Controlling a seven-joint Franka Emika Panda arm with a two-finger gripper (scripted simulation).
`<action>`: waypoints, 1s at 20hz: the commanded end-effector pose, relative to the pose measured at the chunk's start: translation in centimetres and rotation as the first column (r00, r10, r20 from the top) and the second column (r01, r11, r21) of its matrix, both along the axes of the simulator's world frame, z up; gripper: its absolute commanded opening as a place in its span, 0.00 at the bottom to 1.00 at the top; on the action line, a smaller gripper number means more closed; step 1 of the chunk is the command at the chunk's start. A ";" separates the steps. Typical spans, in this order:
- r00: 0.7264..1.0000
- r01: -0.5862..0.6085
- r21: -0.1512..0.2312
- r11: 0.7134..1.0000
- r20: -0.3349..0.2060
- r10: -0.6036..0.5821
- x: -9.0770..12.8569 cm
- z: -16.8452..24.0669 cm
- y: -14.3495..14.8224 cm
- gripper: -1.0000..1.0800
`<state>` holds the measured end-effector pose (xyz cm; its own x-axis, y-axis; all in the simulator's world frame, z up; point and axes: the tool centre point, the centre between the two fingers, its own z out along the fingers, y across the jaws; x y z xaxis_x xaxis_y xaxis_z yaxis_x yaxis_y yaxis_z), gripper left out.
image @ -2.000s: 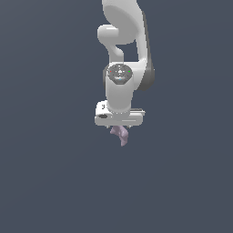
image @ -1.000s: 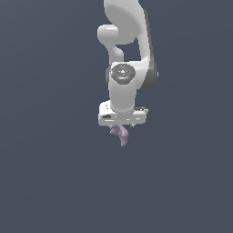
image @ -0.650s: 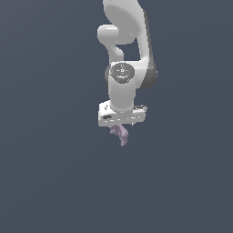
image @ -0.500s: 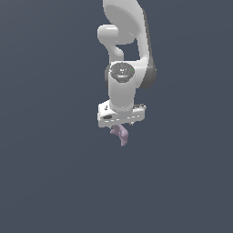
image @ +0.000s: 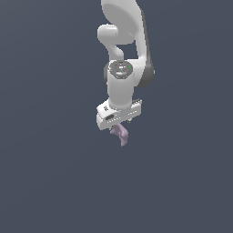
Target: Pick up the object and move it to a goal position.
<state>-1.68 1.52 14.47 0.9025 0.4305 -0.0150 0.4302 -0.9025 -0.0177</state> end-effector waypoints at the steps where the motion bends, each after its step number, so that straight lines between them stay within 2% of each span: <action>1: 0.998 -0.062 -0.002 0.998 0.006 0.062 -0.1 0.0 -0.1 0.96; 10: 0.980 -0.197 -0.008 0.980 0.019 0.197 -0.5 0.1 -0.4 0.96; 20: 0.976 -0.218 -0.009 0.976 0.021 0.218 -0.5 -0.2 -0.5 0.96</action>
<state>-2.17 1.03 14.46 0.7872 0.6167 0.0002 0.6167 -0.7872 0.0000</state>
